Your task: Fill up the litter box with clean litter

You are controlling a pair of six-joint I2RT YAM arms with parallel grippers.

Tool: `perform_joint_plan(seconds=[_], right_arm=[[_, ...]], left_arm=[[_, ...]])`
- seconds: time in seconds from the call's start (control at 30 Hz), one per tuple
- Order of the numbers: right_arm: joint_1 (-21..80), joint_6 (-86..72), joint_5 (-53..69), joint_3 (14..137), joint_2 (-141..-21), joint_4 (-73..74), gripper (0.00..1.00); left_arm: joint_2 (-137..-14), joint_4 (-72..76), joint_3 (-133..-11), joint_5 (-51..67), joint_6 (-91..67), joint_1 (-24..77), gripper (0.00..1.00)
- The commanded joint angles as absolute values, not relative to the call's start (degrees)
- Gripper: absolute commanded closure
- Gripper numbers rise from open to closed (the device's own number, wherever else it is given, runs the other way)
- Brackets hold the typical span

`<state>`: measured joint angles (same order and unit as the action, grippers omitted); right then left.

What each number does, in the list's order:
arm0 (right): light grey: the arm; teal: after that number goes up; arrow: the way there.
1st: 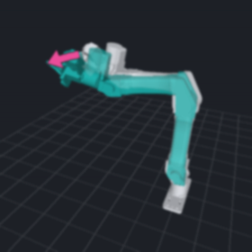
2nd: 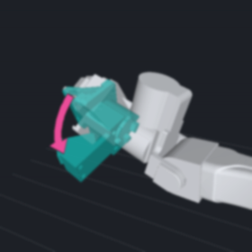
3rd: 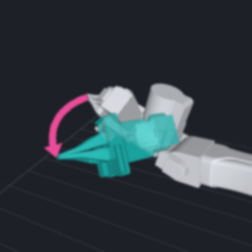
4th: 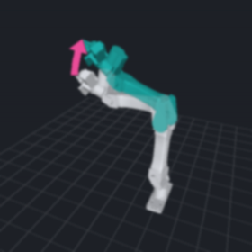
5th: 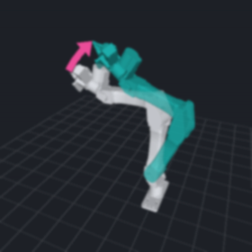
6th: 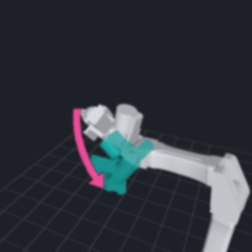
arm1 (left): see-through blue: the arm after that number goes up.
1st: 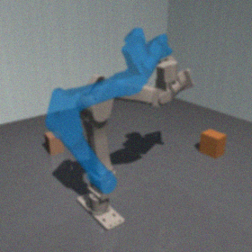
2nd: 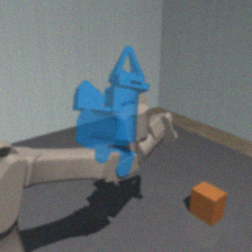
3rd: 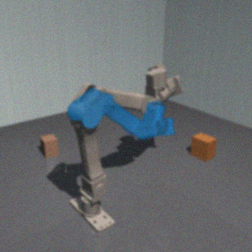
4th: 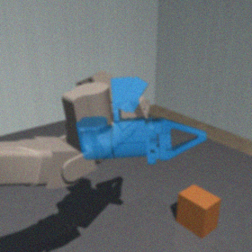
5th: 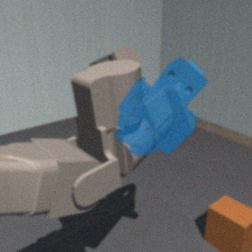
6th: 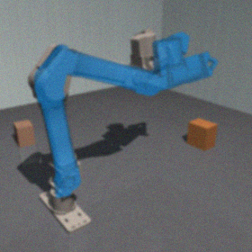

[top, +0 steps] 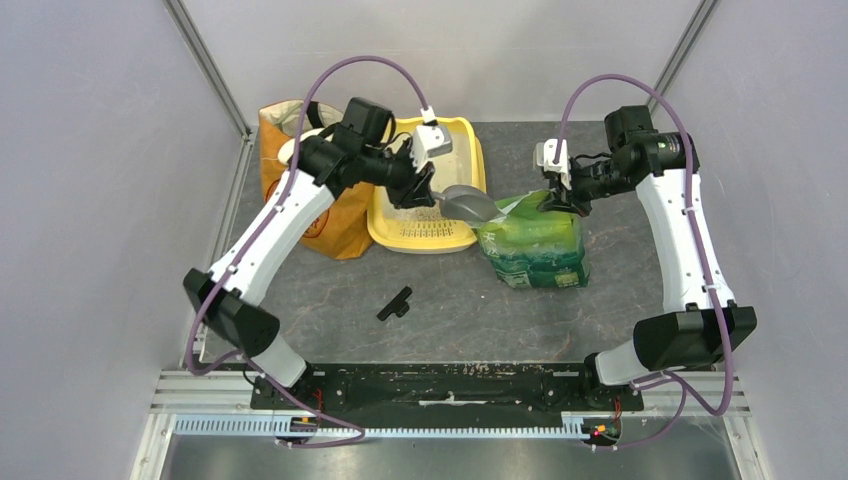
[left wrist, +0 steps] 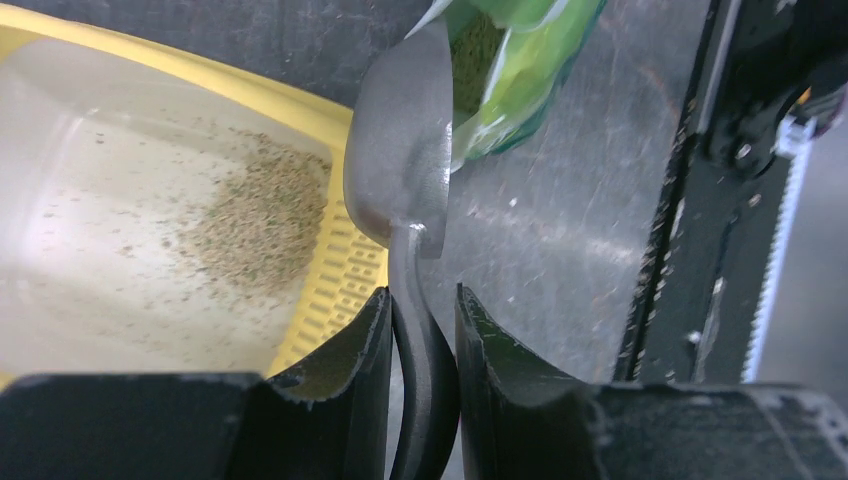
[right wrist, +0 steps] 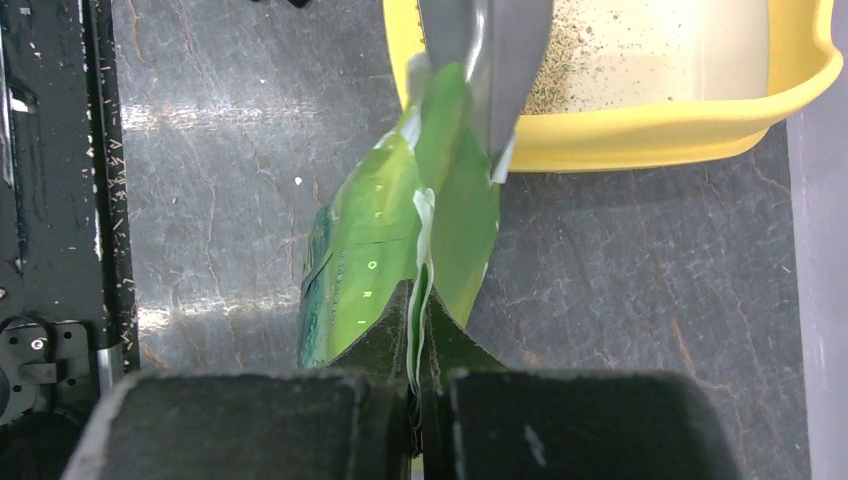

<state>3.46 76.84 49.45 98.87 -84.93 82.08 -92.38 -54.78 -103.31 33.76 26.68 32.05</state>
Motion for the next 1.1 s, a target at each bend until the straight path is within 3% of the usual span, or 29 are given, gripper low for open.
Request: perform_joint_plan(seconds=[0.0, 0.27, 0.4, 0.53, 0.8, 1.07], right_arm=[[4.85, 79.27, 51.99, 102.55, -85.38, 81.38, 1.0], [5.6, 80.84, 51.87, 105.03, -87.02, 82.25, 1.0], [5.88, 81.51, 51.65, 107.9, -88.62, 83.44, 1.0], [5.89, 85.22, 50.73, 109.78, -88.99, 87.1, 1.0], [9.38, 86.42, 49.6, 105.67, -88.32, 85.6, 1.0], [11.43, 84.88, 48.43, 104.25, -89.67, 83.41, 1.0]], left_arm=[[-100.24, -58.57, -115.45, 36.98, 12.22, 32.87, 0.98], [-107.7, -67.42, -125.97, 24.07, 11.94, 38.46, 0.98], [-114.57, -78.24, -132.7, 27.69, 6.07, 40.51, 0.98], [-116.65, -81.05, -131.23, 31.07, 0.51, 40.52, 0.98], [-119.29, -75.35, -131.09, 15.64, -16.6, 41.48, 0.98], [-121.64, -74.63, -124.99, 12.23, -21.47, 43.96, 0.98]])
